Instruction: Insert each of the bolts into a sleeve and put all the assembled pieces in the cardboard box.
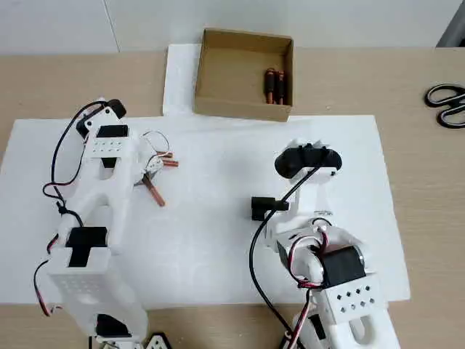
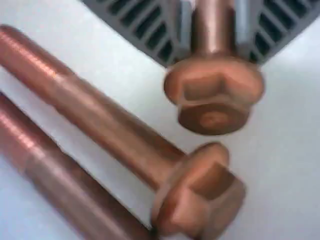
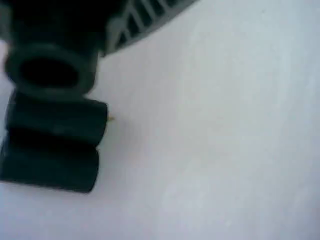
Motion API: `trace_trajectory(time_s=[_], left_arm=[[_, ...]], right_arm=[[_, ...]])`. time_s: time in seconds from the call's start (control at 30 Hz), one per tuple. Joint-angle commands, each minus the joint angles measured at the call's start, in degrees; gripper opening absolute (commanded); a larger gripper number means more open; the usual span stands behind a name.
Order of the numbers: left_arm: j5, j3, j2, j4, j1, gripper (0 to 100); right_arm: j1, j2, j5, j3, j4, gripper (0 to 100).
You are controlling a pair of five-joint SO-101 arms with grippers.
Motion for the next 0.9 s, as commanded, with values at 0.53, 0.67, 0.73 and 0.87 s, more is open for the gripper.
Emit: trace_trajectory(time_s=[0.53, 0.67, 0.73, 0.87], left_arm=[[-0.09, -3.38, 7.21, -0.62, -0.7, 4], [-0.09, -3.47, 7.12, -0.53, -0.7, 1], [-0.18, -4.88, 6.24, 1.41, -0.7, 0], [-0.18, -10.77, 1.93, 6.95, -0.18, 0]], right_arm=[[0.4, -1.1, -0.44, -0.26, 0.22, 0.4], [0.4, -1.1, -0.44, -0.26, 0.22, 0.4], [0.4, -1.1, -0.44, -0.35, 0.22, 0.4], [0.31, -1.1, -0.44, -0.62, 0.22, 0.4]])
